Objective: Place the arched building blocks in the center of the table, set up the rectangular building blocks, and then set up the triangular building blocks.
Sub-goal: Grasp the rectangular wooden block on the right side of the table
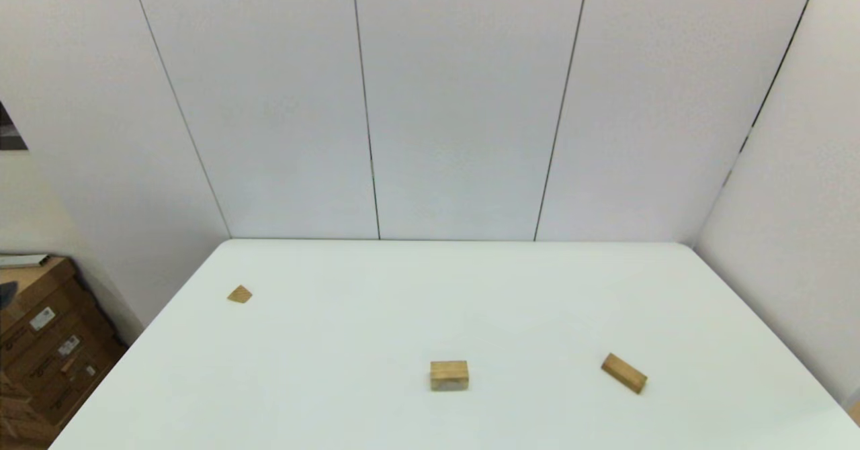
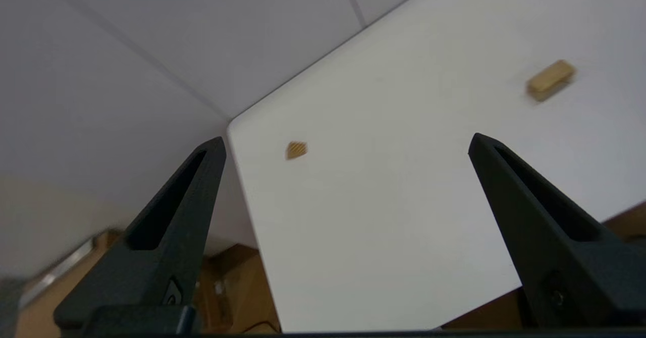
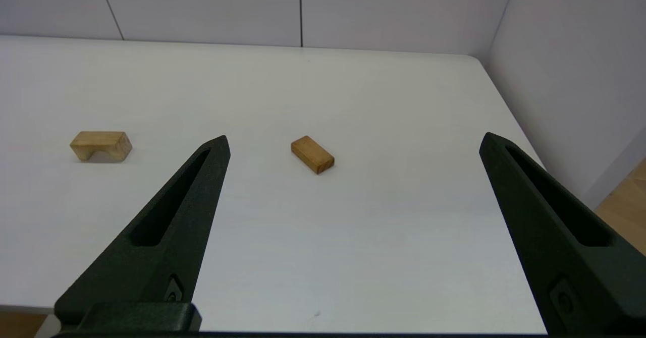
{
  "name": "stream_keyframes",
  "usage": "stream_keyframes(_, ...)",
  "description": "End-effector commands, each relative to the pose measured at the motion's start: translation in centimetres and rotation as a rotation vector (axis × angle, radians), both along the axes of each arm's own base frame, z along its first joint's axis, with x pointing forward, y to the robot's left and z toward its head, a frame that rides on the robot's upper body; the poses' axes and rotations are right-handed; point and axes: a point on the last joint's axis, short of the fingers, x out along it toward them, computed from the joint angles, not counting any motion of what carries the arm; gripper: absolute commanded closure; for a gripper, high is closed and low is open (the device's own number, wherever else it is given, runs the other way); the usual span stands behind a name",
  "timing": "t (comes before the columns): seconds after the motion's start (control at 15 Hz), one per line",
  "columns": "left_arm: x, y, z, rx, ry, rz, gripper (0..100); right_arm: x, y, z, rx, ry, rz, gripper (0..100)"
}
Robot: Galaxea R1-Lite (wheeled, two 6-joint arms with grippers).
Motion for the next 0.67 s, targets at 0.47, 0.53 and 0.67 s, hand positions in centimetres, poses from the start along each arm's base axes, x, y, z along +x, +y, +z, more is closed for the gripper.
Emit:
stream_keyframes(0.47, -10.1, 0.9, -13.1, -0.028, -0.233, 0.319, 0, 0.0, 0.0, 0.0, -0.002, 0.002, 0.001, 0)
stream_keyframes(0.53, -10.1, 0.9, -13.9, -0.038, -0.226, 0.320, 0, 0.0, 0.0, 0.0, 0.000, 0.003, 0.001, 0)
stream_keyframes(0.67, -10.2, 0.9, -16.0, -0.123, -0.211, 0.337, 0, 0.0, 0.0, 0.0, 0.000, 0.002, 0.001, 0)
